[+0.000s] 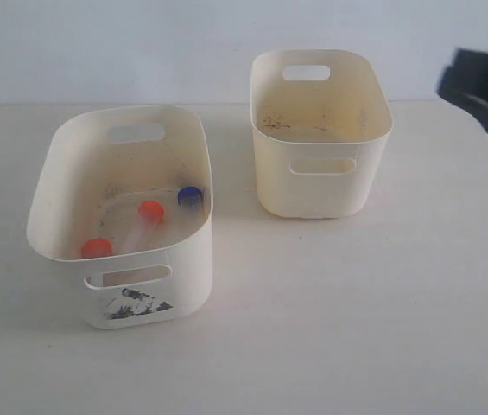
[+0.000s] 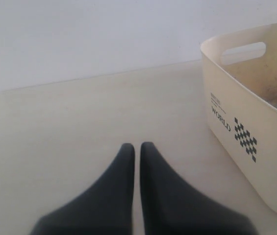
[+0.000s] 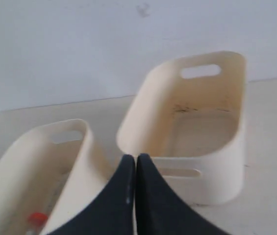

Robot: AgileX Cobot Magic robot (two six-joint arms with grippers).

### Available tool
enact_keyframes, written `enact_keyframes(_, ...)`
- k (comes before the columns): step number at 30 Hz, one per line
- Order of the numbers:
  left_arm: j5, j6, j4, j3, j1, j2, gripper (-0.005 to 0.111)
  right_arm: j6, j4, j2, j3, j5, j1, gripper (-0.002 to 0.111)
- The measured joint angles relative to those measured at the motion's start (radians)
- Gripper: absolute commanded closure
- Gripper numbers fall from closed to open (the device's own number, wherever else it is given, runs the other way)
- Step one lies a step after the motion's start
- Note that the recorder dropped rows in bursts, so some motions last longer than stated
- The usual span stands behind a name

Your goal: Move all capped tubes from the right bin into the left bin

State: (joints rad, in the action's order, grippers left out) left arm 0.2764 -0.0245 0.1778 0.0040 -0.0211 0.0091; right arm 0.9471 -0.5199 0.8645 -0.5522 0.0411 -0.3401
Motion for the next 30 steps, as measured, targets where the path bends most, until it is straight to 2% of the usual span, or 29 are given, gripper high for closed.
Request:
enact_keyframes(6, 0.000, 0.000, 0.000, 0.000, 0.000, 0.000, 0.102, 0.017, 0.000, -0.300, 0.245, 0.001, 0.164, 0.108)
enact_keyframes(12, 0.000, 0.000, 0.000, 0.000, 0.000, 0.000, 0.102, 0.014, 0.000, -0.541, 0.380, -0.003, 0.252, 0.108)
enact_keyframes(17, 0.000, 0.000, 0.000, 0.000, 0.000, 0.000, 0.102, 0.010, 0.000, -0.697, 0.452, -0.003, 0.278, 0.108)
enact_keyframes(30, 0.000, 0.000, 0.000, 0.000, 0.000, 0.000, 0.102, -0.004, -0.012, -0.856, 0.548, 0.026, 0.309, 0.108)
